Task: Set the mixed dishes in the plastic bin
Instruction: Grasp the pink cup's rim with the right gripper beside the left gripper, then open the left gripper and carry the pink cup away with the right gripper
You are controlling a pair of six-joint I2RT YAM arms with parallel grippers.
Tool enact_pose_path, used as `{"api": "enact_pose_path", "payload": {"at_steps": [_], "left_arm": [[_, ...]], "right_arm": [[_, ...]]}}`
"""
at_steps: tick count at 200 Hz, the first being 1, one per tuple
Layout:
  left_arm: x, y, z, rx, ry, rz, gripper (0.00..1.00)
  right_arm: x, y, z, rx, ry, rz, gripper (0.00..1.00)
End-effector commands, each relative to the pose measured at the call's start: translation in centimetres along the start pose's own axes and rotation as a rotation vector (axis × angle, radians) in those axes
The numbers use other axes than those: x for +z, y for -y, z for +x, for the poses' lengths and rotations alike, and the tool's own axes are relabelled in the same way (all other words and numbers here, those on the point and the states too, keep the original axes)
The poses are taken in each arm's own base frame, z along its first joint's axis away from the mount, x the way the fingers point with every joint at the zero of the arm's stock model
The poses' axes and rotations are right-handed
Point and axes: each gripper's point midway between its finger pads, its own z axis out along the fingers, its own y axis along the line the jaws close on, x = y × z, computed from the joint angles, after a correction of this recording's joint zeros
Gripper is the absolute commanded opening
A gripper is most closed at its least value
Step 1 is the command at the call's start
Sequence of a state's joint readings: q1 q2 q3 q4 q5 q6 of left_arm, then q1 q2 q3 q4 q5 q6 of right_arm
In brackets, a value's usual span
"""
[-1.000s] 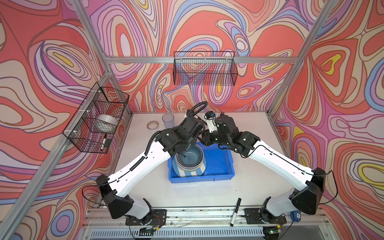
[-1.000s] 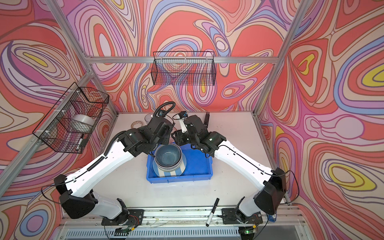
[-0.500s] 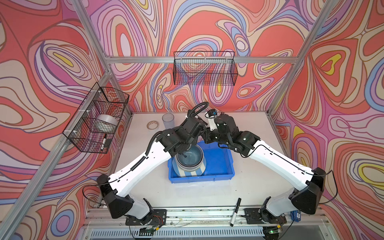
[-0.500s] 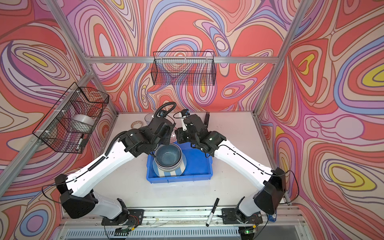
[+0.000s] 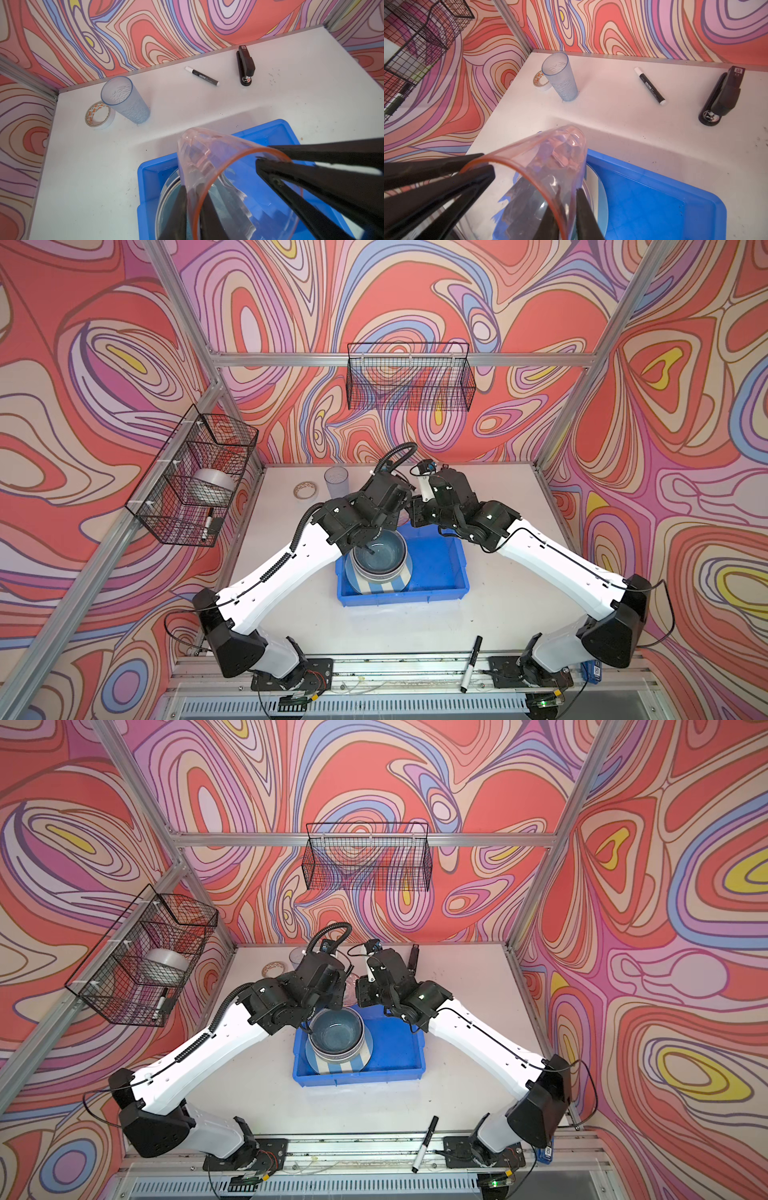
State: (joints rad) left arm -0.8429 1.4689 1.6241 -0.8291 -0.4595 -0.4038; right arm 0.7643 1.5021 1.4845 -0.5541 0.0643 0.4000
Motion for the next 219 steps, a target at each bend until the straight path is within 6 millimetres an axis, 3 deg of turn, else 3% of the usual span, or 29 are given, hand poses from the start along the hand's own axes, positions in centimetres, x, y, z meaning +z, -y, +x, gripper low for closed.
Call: {"api": "enact_pose_path", "payload": {"at_steps": [1,114,179,219], "left_arm": [[-1.6,2.8,-1.4,-0.05,0.054,0.161,0.16],[-2.2,3.6,0.1,-0.121,0.023,0.252,0.28],[-4.2,1.4,0.2,-0.166,0.086,0.23,0.5],[-4.1,0.1,0.8,-0.171,0.095,0.181,0.57]], "right_arm": [[0.0,-0.6,-0.7,-0.008,0.024,-0.025,0.0],[-2.3,0.8,-0.8,-0.054,0.025,0.054,0.0],[-3.9,5.1,-0.4,-0.103,0.002,0.24,0.0],[-4.6,8.3,0.2,-0.107,-0.055,0.32,0.0]]}}
